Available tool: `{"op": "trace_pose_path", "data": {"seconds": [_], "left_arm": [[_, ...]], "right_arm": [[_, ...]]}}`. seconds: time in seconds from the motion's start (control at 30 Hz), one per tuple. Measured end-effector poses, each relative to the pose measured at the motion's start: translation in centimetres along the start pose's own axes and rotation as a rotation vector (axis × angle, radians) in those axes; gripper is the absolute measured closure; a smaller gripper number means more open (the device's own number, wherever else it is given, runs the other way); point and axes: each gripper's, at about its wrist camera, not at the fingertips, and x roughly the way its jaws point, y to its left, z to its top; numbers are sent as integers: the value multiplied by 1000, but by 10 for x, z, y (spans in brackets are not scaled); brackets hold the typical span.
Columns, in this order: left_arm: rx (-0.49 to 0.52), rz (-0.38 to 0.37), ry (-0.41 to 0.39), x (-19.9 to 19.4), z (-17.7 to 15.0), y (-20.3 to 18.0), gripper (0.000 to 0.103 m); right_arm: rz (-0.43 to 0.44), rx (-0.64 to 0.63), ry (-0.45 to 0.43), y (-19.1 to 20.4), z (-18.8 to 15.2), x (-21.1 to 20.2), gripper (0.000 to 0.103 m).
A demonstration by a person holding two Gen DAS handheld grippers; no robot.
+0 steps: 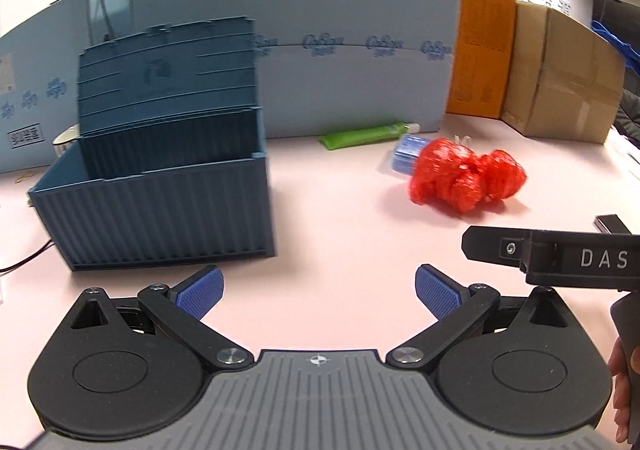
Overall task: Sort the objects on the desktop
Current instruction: 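Move both open tools toward the red plastic bag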
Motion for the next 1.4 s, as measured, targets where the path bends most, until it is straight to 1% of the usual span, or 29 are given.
{"op": "trace_pose_path", "data": {"seconds": [0.33, 0.63, 0.83, 1.07, 1.4], "left_arm": [[44, -70, -6, 14, 12, -41, 1], [34, -107, 1, 30, 22, -66, 1], [44, -125, -4, 41, 31, -79, 1], [45, -142, 5, 54, 40, -84, 1], [41, -165, 46, 72, 54, -80, 1]], "right_arm": [[-74, 46, -34, -40, 5, -19, 0], [-117, 63, -43, -72, 15, -26, 0], [-139, 75, -46, -86, 23, -24, 0], [-147, 78, -50, -93, 33, -16, 0], [-147, 94, -24, -90, 45, 2, 0]]}}
